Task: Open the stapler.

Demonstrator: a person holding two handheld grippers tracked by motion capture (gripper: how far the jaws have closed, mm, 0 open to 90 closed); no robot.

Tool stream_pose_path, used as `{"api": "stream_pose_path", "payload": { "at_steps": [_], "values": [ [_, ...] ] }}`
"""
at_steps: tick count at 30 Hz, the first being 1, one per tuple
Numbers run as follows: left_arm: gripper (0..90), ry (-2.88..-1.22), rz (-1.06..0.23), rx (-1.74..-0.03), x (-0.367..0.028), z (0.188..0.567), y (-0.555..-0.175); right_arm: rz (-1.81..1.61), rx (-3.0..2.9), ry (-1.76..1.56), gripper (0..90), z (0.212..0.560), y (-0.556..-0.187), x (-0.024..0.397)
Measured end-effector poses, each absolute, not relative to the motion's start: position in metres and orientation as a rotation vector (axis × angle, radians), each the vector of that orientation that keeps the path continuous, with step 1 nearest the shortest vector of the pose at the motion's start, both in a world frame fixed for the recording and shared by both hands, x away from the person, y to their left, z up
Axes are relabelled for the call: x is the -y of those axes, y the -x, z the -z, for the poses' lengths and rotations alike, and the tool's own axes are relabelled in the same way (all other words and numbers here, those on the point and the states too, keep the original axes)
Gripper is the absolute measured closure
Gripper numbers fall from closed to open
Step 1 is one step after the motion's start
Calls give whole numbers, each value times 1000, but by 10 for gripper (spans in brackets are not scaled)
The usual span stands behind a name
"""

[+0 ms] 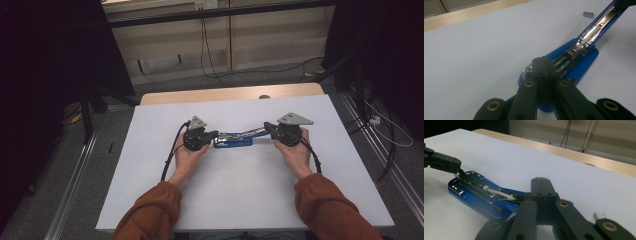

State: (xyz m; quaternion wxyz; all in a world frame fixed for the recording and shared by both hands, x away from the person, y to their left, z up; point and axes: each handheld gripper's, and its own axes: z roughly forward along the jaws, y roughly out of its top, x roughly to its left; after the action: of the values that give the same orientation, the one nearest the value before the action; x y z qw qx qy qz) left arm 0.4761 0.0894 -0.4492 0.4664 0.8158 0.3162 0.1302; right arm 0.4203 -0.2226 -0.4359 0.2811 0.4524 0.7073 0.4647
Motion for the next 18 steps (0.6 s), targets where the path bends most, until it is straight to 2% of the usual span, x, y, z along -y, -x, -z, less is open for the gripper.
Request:
{"api": "stream_pose_path", "payload": {
  "at_steps": [18],
  "values": [
    [900, -1983, -313, -785, -90, 448, -476, -1194, -1968, -1266, 900, 445, -426, 228]
  ]
}}
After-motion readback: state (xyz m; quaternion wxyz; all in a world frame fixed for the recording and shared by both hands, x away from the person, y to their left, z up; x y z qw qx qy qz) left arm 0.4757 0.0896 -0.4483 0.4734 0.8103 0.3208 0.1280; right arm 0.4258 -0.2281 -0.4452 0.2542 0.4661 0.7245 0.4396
